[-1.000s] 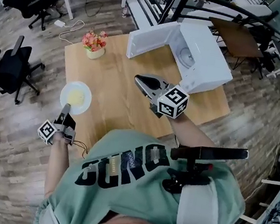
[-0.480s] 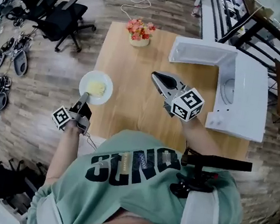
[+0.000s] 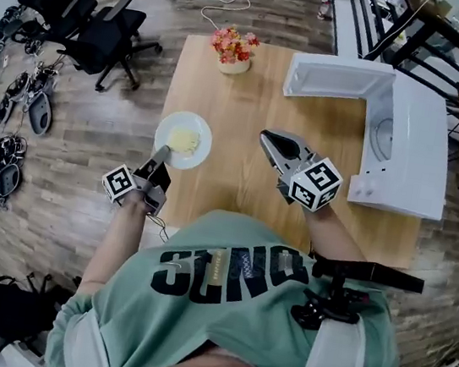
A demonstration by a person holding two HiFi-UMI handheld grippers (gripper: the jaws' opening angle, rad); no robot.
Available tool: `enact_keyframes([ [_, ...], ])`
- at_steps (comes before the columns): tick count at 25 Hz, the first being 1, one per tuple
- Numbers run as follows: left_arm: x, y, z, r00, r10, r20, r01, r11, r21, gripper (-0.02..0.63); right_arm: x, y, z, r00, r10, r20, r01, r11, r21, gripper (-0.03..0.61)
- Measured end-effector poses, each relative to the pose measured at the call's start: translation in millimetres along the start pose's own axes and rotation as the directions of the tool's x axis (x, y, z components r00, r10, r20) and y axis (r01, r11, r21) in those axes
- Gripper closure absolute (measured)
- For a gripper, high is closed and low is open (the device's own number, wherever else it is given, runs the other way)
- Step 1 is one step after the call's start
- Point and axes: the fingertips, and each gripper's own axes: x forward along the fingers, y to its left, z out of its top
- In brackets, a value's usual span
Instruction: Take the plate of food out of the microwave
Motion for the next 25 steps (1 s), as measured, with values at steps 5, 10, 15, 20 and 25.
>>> enact_keyframes([
  [5, 13, -7, 3, 0.998, -0.045, -0.041, 0.046, 0.999, 0.007, 0.597, -14, 5, 20, 0.998, -0.057, 0.009, 0.057, 0.998, -0.037, 0.572],
  [10, 11, 2, 13, 0.998, -0.054, -0.042, 0.054, 0.998, 0.008, 0.597, -11, 6, 28, 0.996, -0.084, 0.008, 0.084, 0.995, -0.055, 0.572],
  [15, 2, 20, 17, 1.000, -0.019, -0.007, 0.019, 1.000, 0.009, 0.597, -5, 2, 29, 0.998, -0.063, -0.002, 0.063, 0.996, -0.068, 0.572],
  [20, -3, 29, 13, 1.000, -0.012, 0.015, 0.011, 1.000, 0.008, 0.597, -6, 1, 18, 0.999, -0.041, -0.006, 0.040, 0.997, -0.067, 0.572],
  [25, -1, 33, 27, 1.000, 0.009, 0.023, -0.010, 1.000, 0.025, 0.597, 2, -3, 11, 0.999, -0.036, -0.018, 0.035, 0.998, -0.051, 0.572],
])
